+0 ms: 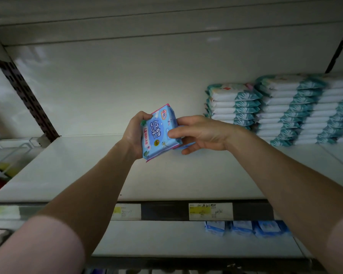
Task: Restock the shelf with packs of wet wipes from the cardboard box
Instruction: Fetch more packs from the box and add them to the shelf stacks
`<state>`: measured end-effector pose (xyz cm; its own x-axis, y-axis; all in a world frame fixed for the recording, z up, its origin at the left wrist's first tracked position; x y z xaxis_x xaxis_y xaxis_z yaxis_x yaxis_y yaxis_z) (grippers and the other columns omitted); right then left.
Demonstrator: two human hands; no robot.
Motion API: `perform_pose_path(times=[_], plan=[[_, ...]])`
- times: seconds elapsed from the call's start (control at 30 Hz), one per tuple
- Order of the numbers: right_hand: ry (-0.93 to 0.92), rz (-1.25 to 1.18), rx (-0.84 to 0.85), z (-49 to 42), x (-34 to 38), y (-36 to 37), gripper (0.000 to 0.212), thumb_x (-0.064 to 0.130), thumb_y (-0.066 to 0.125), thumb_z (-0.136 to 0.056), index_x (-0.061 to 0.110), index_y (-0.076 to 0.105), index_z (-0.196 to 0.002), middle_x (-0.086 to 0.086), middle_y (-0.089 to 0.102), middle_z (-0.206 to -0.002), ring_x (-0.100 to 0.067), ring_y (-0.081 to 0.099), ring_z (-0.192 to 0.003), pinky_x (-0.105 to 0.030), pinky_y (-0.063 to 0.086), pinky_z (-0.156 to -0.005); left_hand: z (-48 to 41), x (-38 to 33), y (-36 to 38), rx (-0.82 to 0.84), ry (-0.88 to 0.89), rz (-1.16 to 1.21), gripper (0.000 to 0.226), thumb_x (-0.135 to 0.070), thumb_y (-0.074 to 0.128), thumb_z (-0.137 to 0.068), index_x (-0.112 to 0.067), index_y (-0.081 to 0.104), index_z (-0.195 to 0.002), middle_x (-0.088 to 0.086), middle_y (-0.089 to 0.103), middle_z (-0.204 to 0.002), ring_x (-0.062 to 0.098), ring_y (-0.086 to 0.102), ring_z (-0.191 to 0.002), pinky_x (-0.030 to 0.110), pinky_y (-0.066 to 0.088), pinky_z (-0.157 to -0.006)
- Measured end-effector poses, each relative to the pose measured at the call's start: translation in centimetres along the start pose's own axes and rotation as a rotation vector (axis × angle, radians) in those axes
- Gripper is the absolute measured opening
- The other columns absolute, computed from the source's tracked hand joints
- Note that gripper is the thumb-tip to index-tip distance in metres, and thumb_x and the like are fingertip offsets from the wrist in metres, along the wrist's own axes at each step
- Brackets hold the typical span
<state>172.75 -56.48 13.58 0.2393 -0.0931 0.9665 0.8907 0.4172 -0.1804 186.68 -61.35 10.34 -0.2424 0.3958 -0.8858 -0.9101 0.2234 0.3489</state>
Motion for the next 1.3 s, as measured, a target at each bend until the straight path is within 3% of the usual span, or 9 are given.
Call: perform_pose_path(times=[0.13, 0.23, 0.3, 0.47, 0.57, 0.7, 0.8, 0.97, 1.3], plan=[[0.006, 0.012, -0.174, -0.4, -0.4, -0.3, 0.015, 0.008, 0.065, -0.087, 0.01, 0.065, -0.102, -0.004, 0.07, -0.089, -0.01, 0.066, -0.07, -0.023, 0.058, -0.063, 0.2, -0.1, 0.4, -0.02, -0.032, -0.074, 0.031, -0.036, 0.044, -0.091, -0.013, 0.064, -0.086, 0.008, 0.071, -0.07, 0.022, 0.067, -0.055, 0.027, 0.057, -0.053], [0.026, -0.142, -0.326, -0.5, -1.3, -0.9, 0.019, 0.007, 0.066, -0.086, 0.001, 0.064, -0.104, -0.013, 0.07, -0.097, -0.017, 0.068, -0.074, -0.023, 0.059, -0.061, 0.2, 0.4, 0.8, 0.052, -0.085, -0.157, 0.022, -0.031, 0.053, -0.091, -0.013, 0.065, -0.097, 0.007, 0.073, -0.084, 0.021, 0.07, -0.066, 0.031, 0.059, -0.063], [0.035, -0.212, -0.373, -0.4, -1.6, -1.2, 0.009, 0.011, 0.066, -0.087, 0.005, 0.064, -0.093, -0.013, 0.071, -0.093, -0.017, 0.068, -0.071, -0.023, 0.057, -0.055, 0.2, 0.9, 0.7, 0.071, -0.114, -0.212, 0.016, -0.019, 0.059, -0.089, -0.011, 0.063, -0.103, 0.009, 0.072, -0.089, 0.02, 0.071, -0.071, 0.035, 0.06, -0.066], [0.017, -0.212, -0.537, -0.1, -1.5, -3.5, 0.008, 0.023, 0.062, -0.09, 0.016, 0.06, -0.091, -0.004, 0.067, -0.082, -0.012, 0.064, -0.061, -0.021, 0.052, -0.053, 0.3, 0.1, 0.1, 0.034, -0.147, -0.399, 0.007, -0.014, 0.062, -0.086, -0.016, 0.06, -0.093, 0.003, 0.071, -0.077, 0.013, 0.066, -0.058, 0.019, 0.051, -0.05], [0.032, -0.176, -0.546, -0.1, -1.7, -4.4, 0.018, 0.014, 0.065, -0.089, 0.012, 0.059, -0.106, -0.007, 0.062, -0.085, -0.017, 0.064, -0.065, -0.023, 0.057, -0.056, -0.2, -1.0, 0.3, -0.073, -0.091, -0.295, 0.005, -0.016, 0.064, -0.088, -0.014, 0.06, -0.086, 0.004, 0.066, -0.066, 0.012, 0.061, -0.055, 0.018, 0.052, -0.048], [0.022, -0.155, -0.533, -0.6, -1.8, -4.8, 0.024, 0.012, 0.068, -0.087, 0.01, 0.058, -0.109, -0.01, 0.066, -0.096, -0.019, 0.069, -0.075, -0.028, 0.059, -0.067, -1.1, -1.8, 0.5, -0.165, -0.021, -0.047, 0.003, -0.006, 0.062, -0.09, -0.007, 0.059, -0.089, 0.014, 0.061, -0.084, 0.021, 0.061, -0.073, 0.027, 0.058, -0.059], [0.007, 0.034, -0.579, -1.1, -2.0, -5.2, 0.03, 0.001, 0.064, -0.085, 0.011, 0.055, -0.111, -0.007, 0.062, -0.089, -0.017, 0.065, -0.067, -0.025, 0.058, -0.06, -2.3, -1.7, 0.9, -0.166, 0.016, -0.14, 0.004, 0.002, 0.058, -0.09, -0.002, 0.058, -0.09, 0.016, 0.061, -0.096, 0.022, 0.063, -0.076, 0.029, 0.059, -0.061], [-0.028, 0.643, -0.752, -2.0, -2.4, -6.2, 0.021, 0.013, 0.06, -0.087, 0.018, 0.062, -0.107, -0.006, 0.066, -0.105, -0.028, 0.066, -0.089, -0.037, 0.054, -0.083, -4.0, -1.4, 1.7, -0.285, 0.055, -0.49, 0.028, -0.001, 0.066, -0.086, -0.005, 0.061, -0.113, 0.005, 0.061, -0.085, 0.017, 0.059, -0.075, 0.034, 0.051, -0.082], [-0.001, 1.397, -0.725, -2.9, -2.3, -5.9, 0.021, 0.009, 0.055, -0.092, 0.013, 0.064, -0.11, -0.009, 0.064, -0.105, -0.029, 0.061, -0.093, -0.029, 0.036, -0.066, -5.5, -0.8, 2.1, -0.268, 0.069, -0.521, 0.041, -0.003, 0.065, -0.087, -0.011, 0.059, -0.127, 0.01, 0.058, -0.115, 0.023, 0.053, -0.103, 0.035, 0.048, -0.082]])
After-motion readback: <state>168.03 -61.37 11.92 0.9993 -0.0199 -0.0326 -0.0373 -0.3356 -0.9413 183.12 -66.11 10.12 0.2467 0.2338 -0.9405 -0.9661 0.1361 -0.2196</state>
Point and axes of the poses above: each hand's wrist, its own z-axis away from the middle knuckle, its own y-axis out of the palm, x = y × z, the point moved 5 cm from there along -z, towards the middle knuckle
